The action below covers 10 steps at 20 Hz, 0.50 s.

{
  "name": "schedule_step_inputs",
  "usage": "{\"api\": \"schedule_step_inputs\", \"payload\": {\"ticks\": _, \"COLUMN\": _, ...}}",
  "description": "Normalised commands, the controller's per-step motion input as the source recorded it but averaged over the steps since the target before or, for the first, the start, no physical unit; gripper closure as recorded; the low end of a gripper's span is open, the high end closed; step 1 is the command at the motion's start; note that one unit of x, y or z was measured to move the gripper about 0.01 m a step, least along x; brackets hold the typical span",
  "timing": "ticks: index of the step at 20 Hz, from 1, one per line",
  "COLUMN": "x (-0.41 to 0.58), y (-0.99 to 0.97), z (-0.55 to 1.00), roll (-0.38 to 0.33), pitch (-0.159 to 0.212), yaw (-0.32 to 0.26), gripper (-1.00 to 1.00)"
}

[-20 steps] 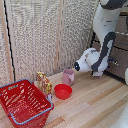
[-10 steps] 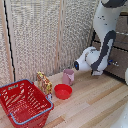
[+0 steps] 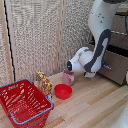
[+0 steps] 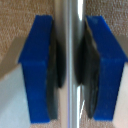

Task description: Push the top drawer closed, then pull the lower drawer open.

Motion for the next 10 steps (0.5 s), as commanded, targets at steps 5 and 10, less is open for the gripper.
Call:
{"api": "schedule_step_inputs", "payload": {"ticks": 5, "x": 0.065, "y": 0.55, "z": -0.11, "roll": 0.086, "pitch": -0.074, "yaw": 0.0, "gripper": -1.0}}
{"api": "schedule_step_inputs", "payload": {"ticks": 10, "x": 0.206, "y": 0.2, "z": 0.11, "roll": 0.002, "pitch": -0.004, "yaw": 0.0, "gripper": -1.0}}
